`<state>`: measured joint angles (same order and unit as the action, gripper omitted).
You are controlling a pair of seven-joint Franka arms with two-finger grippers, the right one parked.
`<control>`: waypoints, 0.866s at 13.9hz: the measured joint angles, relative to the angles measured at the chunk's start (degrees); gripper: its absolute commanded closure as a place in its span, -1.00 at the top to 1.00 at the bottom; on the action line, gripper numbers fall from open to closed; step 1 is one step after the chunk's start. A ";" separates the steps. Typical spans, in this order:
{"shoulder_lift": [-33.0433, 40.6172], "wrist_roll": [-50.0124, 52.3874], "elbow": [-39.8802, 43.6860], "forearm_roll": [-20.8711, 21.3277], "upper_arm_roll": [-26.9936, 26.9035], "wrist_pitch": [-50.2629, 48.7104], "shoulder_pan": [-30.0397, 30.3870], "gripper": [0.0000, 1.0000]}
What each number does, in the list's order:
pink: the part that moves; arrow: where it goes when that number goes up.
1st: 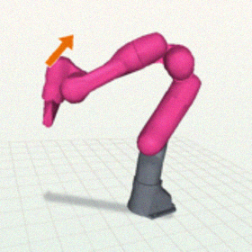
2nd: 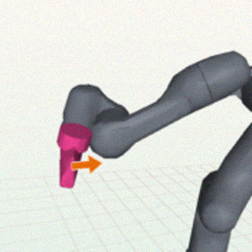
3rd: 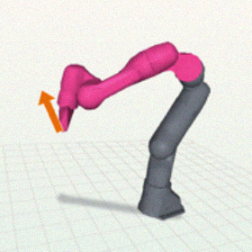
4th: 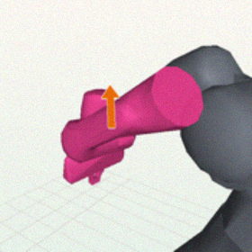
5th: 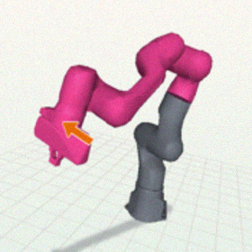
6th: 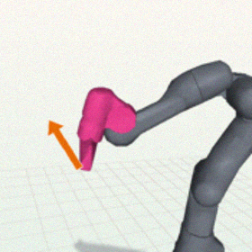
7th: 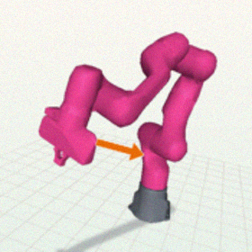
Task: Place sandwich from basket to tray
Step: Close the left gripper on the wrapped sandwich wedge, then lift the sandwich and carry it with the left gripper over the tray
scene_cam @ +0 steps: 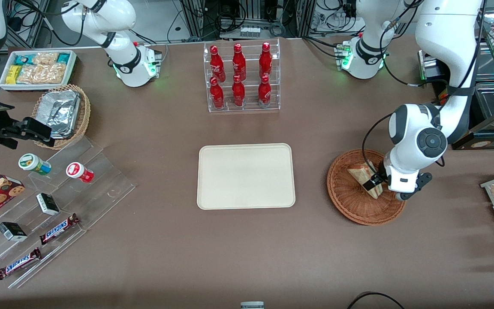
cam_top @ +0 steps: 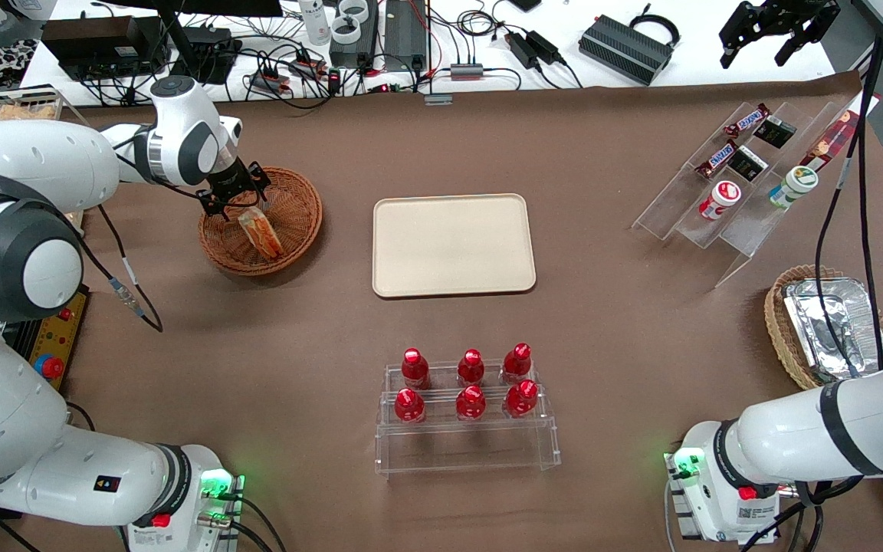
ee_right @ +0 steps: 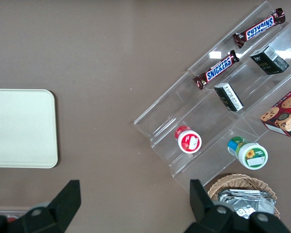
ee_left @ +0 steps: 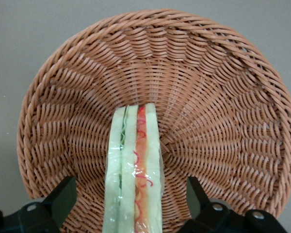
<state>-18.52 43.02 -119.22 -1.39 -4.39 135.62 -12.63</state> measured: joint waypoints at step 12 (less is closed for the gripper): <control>0.26 0.62 -3.10 0.03 0.17 0.00 -1.53 -1.00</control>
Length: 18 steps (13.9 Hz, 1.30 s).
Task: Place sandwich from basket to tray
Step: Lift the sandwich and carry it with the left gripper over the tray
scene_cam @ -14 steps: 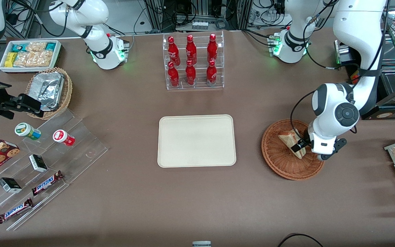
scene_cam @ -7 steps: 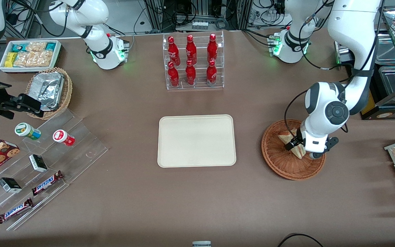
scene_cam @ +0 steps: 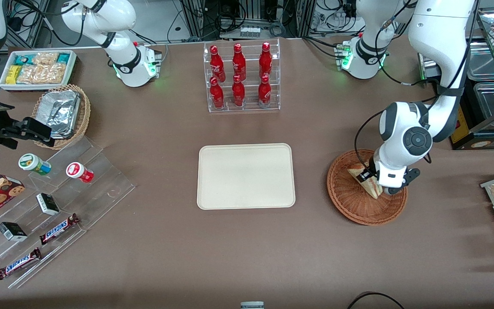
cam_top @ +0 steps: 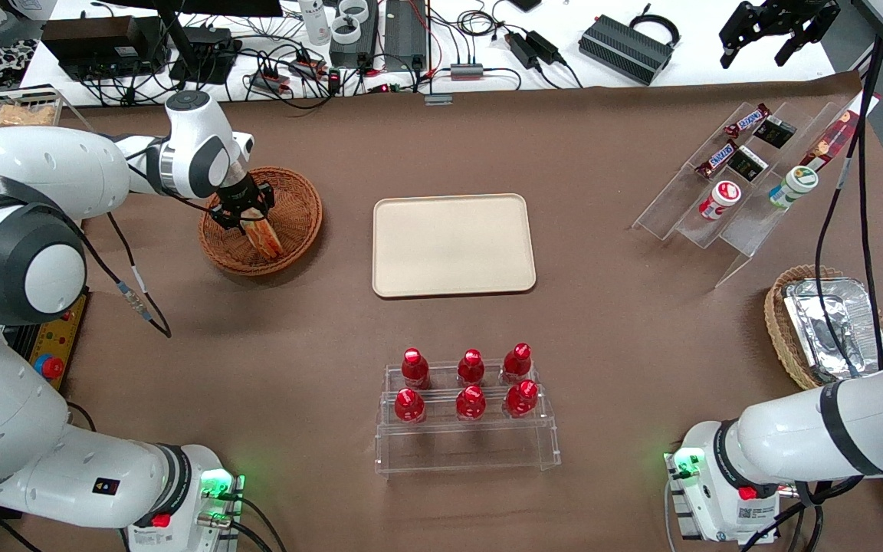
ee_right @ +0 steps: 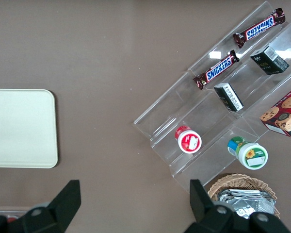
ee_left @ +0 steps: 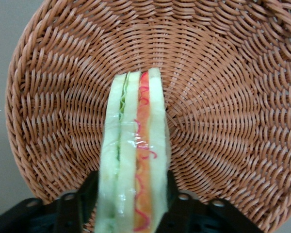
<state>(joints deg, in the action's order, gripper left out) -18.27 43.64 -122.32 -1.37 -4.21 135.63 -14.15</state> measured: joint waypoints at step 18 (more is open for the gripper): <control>-15.32 0.50 39.18 -0.03 3.13 -24.46 -20.62 -1.00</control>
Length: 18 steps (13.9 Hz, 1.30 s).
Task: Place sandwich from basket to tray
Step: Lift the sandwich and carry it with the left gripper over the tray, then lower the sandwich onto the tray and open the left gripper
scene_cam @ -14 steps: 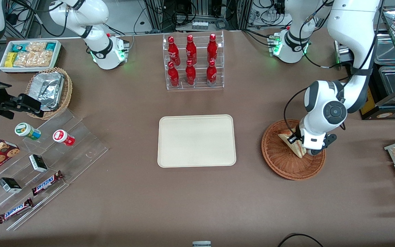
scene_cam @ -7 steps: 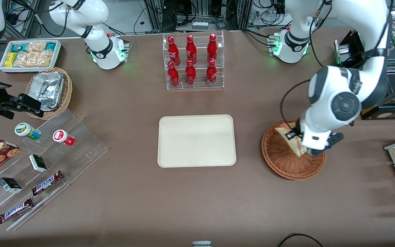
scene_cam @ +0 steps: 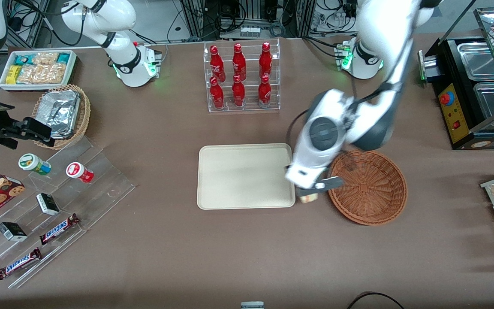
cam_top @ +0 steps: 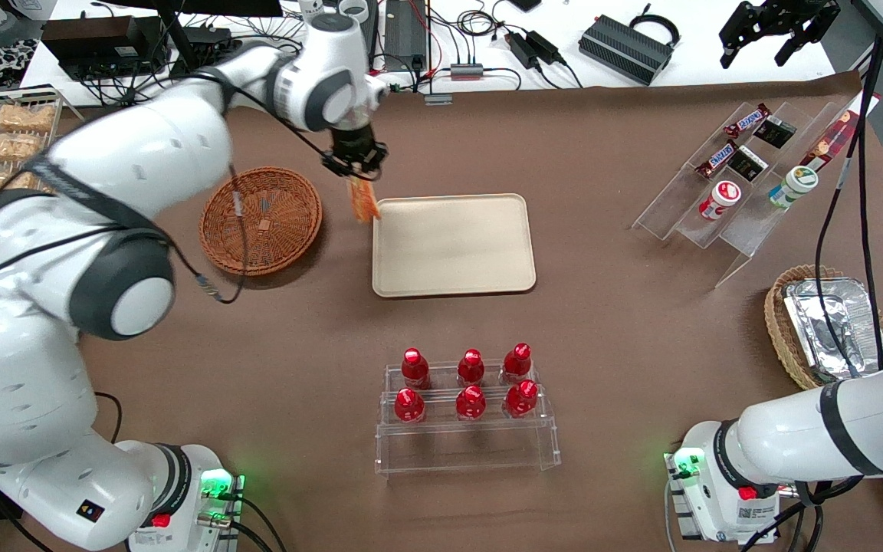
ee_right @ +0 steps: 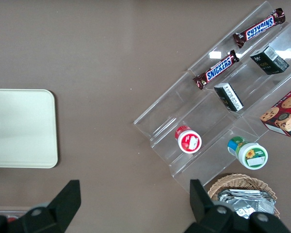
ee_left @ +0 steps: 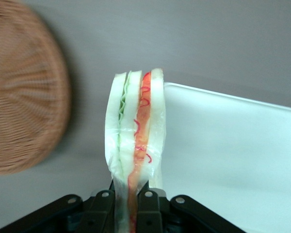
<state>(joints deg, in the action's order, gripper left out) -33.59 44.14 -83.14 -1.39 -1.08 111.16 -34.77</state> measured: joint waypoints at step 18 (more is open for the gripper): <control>-10.51 0.21 8.12 0.04 -1.23 9.82 -9.73 0.99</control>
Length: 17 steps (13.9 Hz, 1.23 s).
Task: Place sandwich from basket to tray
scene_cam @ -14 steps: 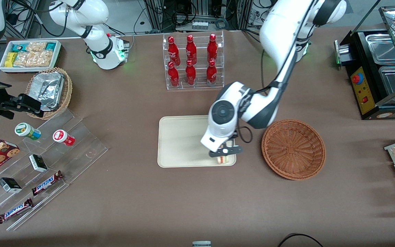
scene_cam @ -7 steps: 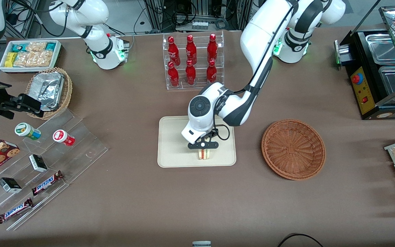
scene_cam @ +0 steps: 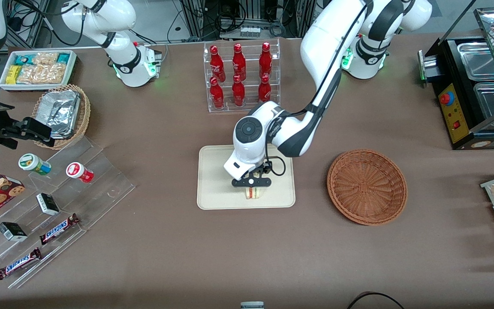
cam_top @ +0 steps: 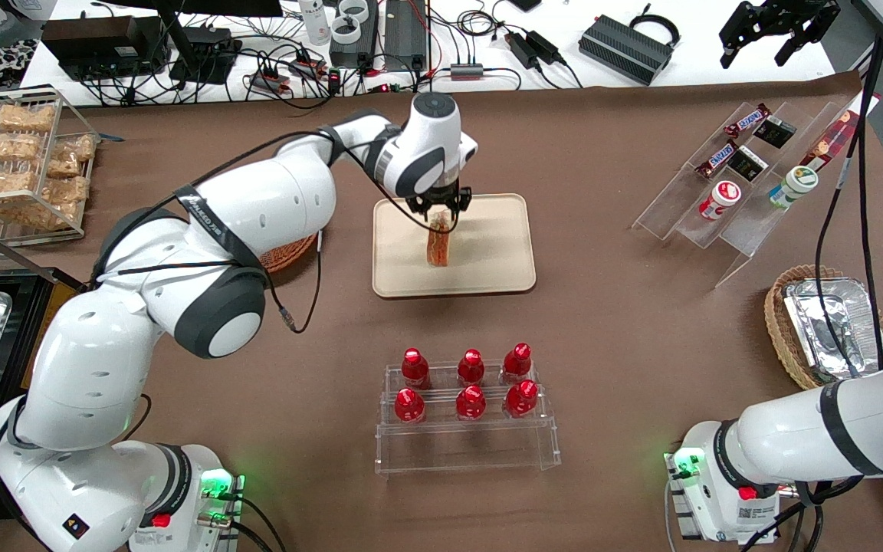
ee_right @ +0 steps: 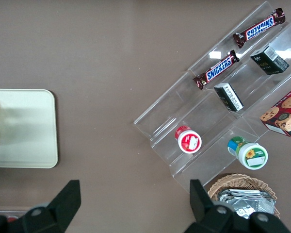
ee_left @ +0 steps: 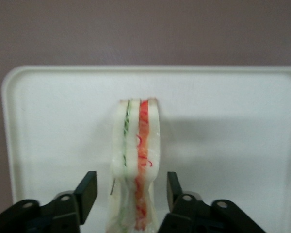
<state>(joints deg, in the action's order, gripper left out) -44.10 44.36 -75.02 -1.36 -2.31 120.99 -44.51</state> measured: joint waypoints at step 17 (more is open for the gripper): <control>40.49 -27.19 -9.99 0.49 -1.62 -41.41 36.13 0.99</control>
<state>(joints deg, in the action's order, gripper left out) -3.60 17.17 -85.01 -0.87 -3.94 79.58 -8.38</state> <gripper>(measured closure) 0.000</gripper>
